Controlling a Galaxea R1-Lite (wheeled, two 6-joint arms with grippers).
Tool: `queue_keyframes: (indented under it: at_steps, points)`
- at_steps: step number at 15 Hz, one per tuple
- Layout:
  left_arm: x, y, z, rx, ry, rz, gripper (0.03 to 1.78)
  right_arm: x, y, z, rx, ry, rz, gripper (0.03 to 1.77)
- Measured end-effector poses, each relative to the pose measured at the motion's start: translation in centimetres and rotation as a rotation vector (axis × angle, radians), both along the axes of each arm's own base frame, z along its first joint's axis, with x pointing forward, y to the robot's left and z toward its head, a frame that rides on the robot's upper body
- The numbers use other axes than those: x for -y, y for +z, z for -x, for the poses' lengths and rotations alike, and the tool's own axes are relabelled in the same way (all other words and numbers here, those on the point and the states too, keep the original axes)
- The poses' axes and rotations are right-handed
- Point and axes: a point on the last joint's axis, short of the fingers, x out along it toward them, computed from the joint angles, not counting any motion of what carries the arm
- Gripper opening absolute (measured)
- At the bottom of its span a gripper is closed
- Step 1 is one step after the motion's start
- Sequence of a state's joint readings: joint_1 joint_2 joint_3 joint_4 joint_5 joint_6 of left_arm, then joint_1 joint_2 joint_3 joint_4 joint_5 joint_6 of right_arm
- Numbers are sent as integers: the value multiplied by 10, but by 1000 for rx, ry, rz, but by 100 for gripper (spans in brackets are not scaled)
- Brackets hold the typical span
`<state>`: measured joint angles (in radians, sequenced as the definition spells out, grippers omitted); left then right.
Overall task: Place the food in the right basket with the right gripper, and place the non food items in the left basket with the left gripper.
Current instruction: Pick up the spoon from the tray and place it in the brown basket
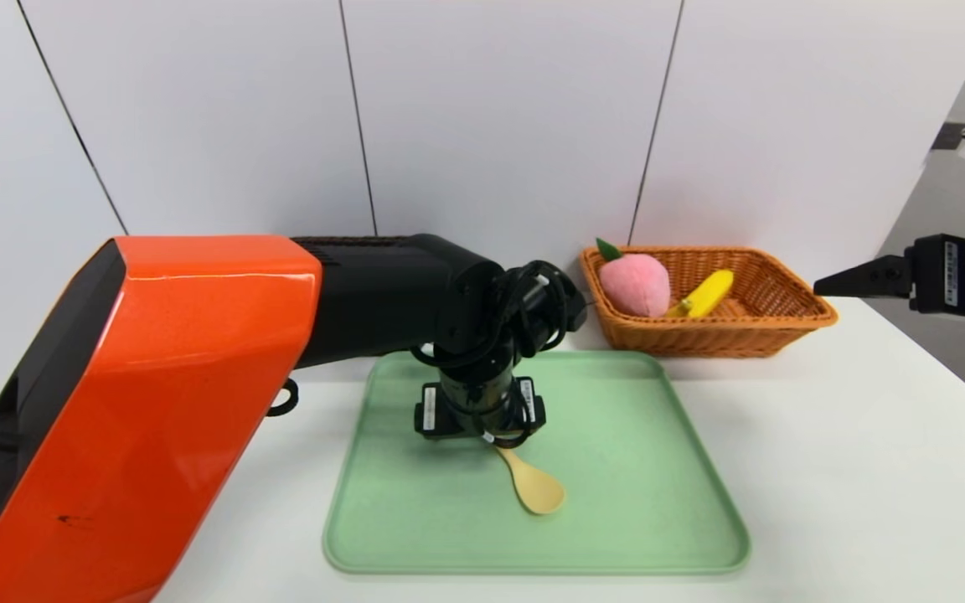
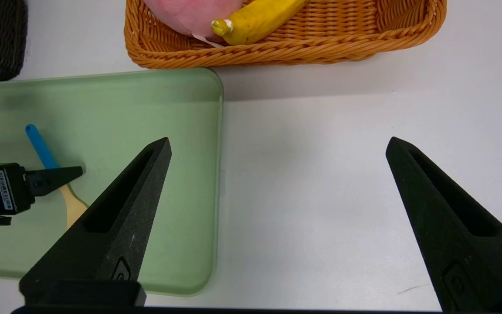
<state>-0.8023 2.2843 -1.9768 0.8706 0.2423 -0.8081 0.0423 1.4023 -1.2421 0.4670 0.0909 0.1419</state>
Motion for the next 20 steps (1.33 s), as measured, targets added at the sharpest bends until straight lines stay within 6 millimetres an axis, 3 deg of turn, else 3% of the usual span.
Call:
queue_keyframes:
  at_steps: [4,7,11,12,13,20]
  points:
    - [0,-1,0,-2,-2,-3,169,0,0,0,0,0,0,170]
    - [0,-1,0,0,-3,-3,120,0,1,0,4,1,1,170]
    - [1,-1,0,4,-2,-4,78,0,1,0,6,2,0,170]
    - [1,-2,0,4,-1,-4,48,0,1,0,6,2,0,170]
    - [2,-2,0,4,-2,-2,5,0,1,1,7,3,0,170]
    - [2,-1,0,6,-2,-2,5,0,2,1,8,3,0,170]
